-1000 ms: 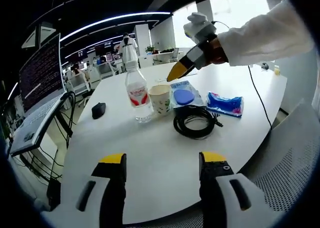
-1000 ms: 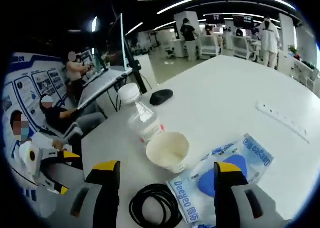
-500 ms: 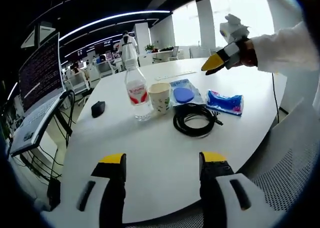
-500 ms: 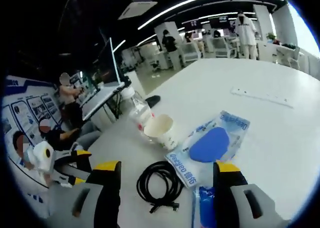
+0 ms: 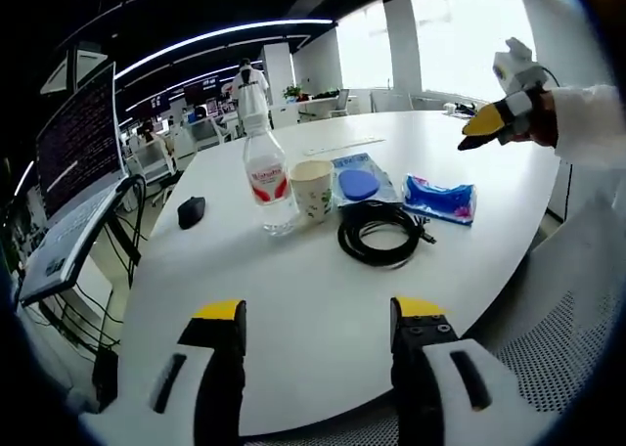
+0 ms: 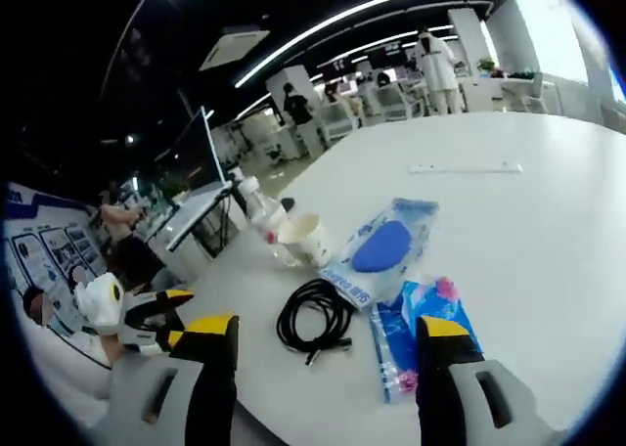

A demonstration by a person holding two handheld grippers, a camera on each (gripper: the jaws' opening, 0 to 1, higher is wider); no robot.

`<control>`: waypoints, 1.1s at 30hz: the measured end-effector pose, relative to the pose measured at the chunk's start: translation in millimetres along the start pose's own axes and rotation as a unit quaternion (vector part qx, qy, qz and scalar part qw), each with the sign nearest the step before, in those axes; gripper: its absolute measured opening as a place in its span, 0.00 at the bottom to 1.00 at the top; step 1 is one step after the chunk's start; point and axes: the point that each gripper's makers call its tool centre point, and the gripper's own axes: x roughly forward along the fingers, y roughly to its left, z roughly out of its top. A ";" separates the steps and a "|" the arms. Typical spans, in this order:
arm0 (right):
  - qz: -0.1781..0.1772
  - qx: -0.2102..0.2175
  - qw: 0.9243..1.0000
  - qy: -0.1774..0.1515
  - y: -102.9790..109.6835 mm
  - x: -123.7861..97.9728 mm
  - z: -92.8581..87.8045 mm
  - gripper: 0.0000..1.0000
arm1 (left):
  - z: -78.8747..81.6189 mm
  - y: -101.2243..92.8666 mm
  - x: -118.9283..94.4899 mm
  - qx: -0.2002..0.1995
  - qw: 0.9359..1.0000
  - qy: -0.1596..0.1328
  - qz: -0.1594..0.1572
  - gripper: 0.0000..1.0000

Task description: Arrange the tabletop items into an orderly group along one side of the table until the central work area is clear of visible clutter.

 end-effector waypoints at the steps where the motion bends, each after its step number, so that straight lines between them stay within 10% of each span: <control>1: -0.003 0.006 1.000 -0.003 -0.5 -3.8 -2.4 0.74 | -0.3 0.0 0.1 0.000 1.000 0.001 0.000 0.59; 33: -0.035 0.055 0.998 0.027 -19.0 -27.4 -49.2 0.65 | -10.5 -0.5 3.8 0.006 1.000 0.030 0.002 0.60</control>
